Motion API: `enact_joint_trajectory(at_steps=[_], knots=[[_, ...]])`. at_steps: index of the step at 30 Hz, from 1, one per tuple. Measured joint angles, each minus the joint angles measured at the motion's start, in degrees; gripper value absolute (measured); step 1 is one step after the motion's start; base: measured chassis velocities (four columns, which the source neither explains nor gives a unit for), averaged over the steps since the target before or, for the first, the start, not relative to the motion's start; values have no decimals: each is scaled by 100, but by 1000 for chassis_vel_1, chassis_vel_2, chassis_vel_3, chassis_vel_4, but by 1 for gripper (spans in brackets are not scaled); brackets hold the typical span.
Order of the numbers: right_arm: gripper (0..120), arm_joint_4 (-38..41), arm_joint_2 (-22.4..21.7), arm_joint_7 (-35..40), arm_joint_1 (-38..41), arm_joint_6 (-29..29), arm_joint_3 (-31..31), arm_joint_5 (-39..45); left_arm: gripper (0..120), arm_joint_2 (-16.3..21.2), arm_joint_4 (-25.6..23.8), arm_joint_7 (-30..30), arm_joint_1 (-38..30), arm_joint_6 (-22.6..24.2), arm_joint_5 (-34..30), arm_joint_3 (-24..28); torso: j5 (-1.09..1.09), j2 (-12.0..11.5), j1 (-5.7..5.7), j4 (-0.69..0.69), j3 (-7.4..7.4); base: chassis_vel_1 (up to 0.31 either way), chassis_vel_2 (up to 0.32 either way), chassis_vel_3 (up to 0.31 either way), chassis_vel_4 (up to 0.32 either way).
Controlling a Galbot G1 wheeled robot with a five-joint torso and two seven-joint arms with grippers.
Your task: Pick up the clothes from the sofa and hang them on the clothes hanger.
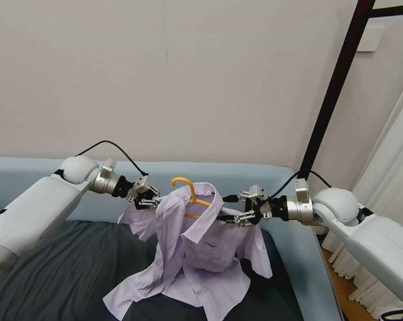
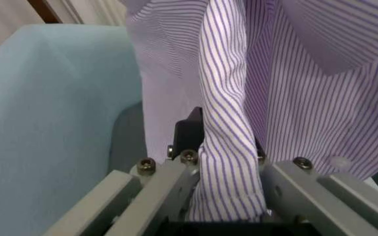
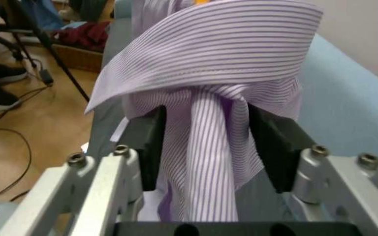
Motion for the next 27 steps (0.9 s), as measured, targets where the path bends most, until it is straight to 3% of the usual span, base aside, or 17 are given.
enact_joint_trajectory(at_steps=[5, 12, 23, 27], knots=[[36, -77, 4, -293, -69, -6, 96, -156, 2, -52, 69, 1, -66, -10, 15, 53, 0, 0, 0, -1, -1, 0, 0, 0, 0], [8, -129, -2, -469, -102, -18, 191, -320, 2, -86, 103, 14, -118, -19, 17, 89, 0, 0, 0, 0, -1, 0, 0, 0, 0], [7, -129, 49, -342, -101, 68, 221, -262, 2, -51, 82, 38, -143, -70, 13, 81, -1, 0, 0, 0, -1, 0, 0, 0, 0], [7, -55, 30, -81, -156, 240, 260, -145, 7, -41, 71, 14, -117, -113, -118, 36, -1, 0, 0, 0, -1, 0, 0, 0, 0]])
